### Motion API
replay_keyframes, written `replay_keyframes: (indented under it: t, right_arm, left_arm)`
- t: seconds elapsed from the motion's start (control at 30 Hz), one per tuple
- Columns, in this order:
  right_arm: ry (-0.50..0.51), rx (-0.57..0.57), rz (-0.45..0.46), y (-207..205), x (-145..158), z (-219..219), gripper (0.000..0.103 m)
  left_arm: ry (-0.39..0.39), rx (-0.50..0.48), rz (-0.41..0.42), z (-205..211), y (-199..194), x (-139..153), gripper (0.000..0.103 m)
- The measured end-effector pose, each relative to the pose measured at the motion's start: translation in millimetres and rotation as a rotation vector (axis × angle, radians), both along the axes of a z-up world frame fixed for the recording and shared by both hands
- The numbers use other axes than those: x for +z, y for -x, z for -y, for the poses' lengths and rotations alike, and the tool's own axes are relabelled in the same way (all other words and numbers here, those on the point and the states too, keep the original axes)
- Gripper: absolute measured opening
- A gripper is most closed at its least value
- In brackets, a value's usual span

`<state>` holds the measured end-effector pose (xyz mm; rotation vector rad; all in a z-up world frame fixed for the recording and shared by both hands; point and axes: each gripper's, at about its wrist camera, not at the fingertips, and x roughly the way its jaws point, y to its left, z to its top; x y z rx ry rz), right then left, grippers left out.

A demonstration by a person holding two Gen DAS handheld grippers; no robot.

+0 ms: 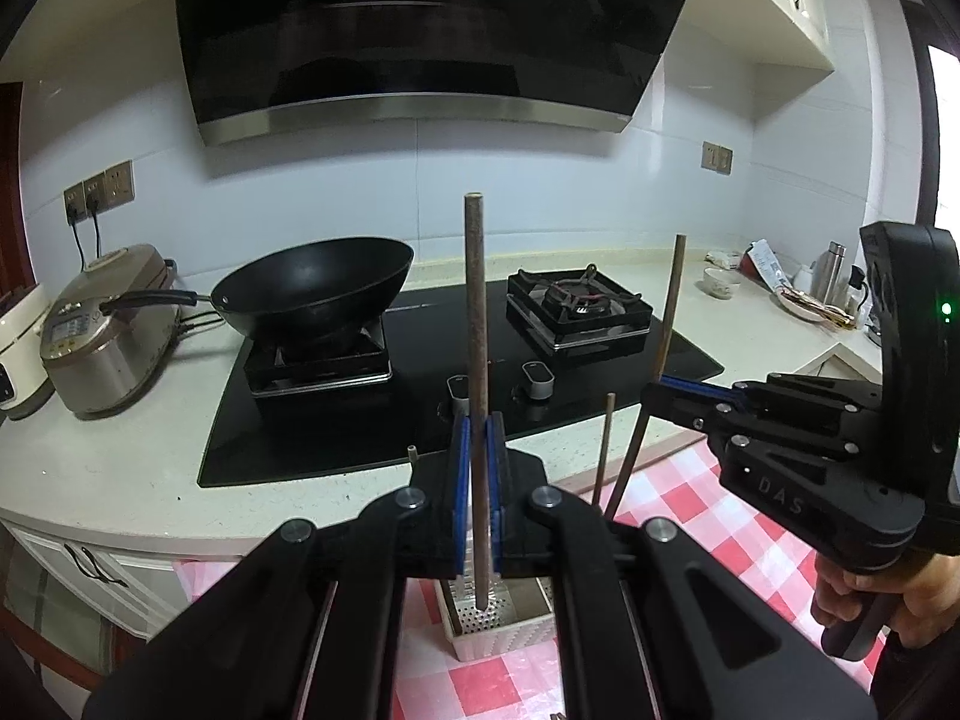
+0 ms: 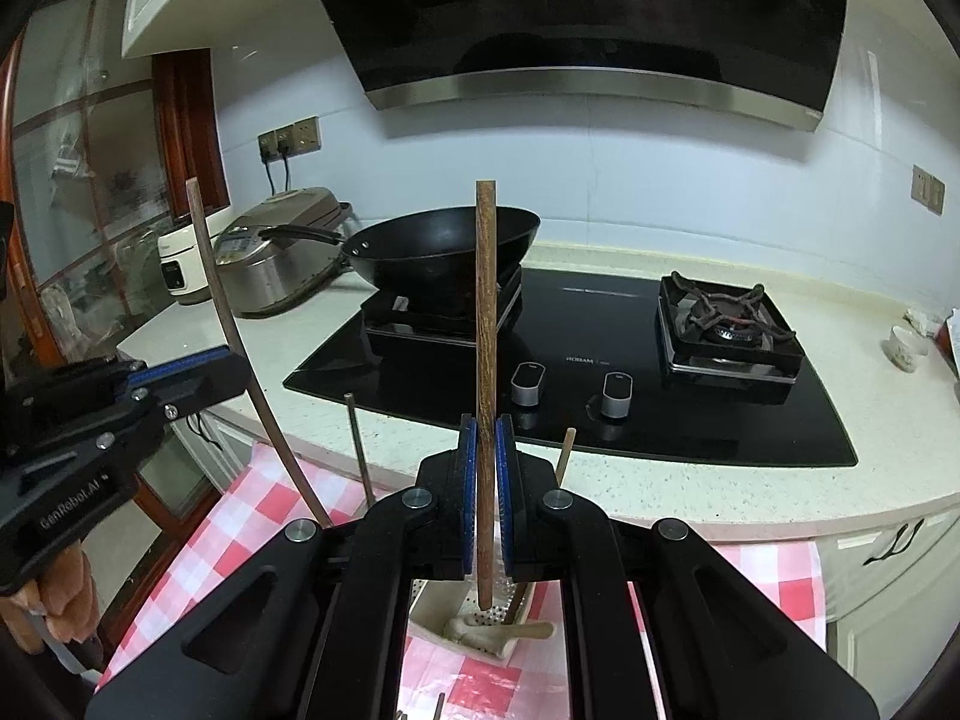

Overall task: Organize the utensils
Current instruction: 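Lower both chopsticks down into the white basket with both grippers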

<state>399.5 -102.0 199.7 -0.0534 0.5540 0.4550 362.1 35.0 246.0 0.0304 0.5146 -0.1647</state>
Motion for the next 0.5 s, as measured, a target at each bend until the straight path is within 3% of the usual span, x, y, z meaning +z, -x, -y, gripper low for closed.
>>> replay_keyframes:
  t: [0.5]
  right_arm:
    - [0.023, -0.014, -0.064, -18.6, -36.3, -7.1, 0.008]
  left_arm:
    - [-0.008, 0.021, -0.042, 0.5, -29.8, -42.2, 0.005]
